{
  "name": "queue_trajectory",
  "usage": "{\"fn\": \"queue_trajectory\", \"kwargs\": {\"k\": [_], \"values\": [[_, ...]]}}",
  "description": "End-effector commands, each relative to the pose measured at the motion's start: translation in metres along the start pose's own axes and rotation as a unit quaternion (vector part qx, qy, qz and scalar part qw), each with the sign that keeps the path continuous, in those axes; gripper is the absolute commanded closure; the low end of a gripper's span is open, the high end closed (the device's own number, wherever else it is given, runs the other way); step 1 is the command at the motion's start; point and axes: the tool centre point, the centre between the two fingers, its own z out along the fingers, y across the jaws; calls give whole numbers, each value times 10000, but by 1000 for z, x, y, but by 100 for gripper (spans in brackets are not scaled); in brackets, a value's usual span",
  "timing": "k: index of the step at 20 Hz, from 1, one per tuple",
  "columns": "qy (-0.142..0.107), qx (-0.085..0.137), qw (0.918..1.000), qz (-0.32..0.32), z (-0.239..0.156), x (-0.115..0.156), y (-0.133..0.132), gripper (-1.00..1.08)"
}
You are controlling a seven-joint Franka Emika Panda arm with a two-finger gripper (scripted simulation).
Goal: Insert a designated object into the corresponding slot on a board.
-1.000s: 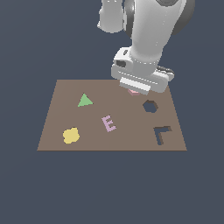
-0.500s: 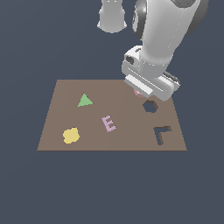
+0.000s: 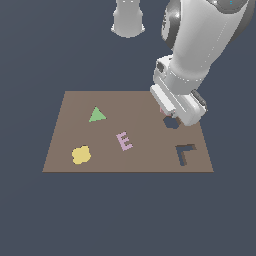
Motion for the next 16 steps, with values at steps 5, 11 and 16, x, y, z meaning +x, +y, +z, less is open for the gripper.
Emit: {"fn": "queue_trajectory", "kwargs": {"k": [5,11,16], "values": [[-1,2,9929,1193,-1,-1,-18,108],[-1,0,9791,2034,-2,1,-31,108],[-2,-1,9671,2544,-2,4,-38,108]]}}
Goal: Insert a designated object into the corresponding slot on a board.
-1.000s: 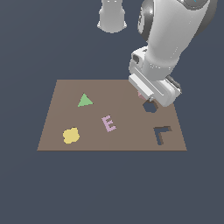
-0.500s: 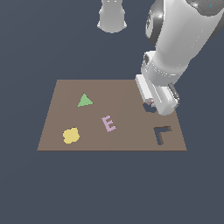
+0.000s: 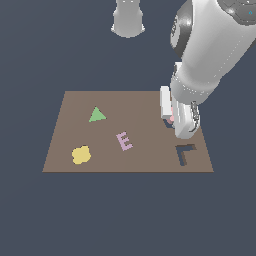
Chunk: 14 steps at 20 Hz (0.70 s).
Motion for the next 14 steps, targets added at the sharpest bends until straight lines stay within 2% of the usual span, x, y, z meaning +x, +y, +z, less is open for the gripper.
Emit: {"fn": "queue_trajectory", "kwargs": {"k": [1,8,14], "values": [[-1,1,9997,244,0,0,-4,108],[-1,-1,9980,627,-1,0,-10,108],[1,-3,9978,662,0,0,-10,108]]}}
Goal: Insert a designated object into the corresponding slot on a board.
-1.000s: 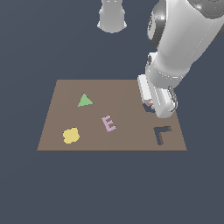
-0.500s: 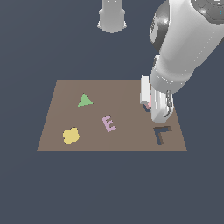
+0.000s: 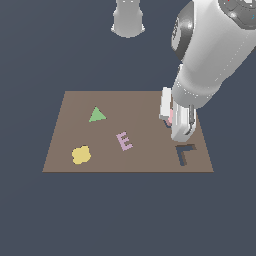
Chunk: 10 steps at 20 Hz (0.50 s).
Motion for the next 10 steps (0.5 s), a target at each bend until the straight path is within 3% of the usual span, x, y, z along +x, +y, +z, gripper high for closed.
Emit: {"fn": "queue_trajectory", "kwargs": {"k": [1,6,7,10], "values": [[-1,1,10000,3,1,0,0,108],[-6,5,10000,20,10,0,-1,108],[-6,5,10000,20,10,0,-1,-92],[-6,5,10000,20,10,0,-1,-92]]}}
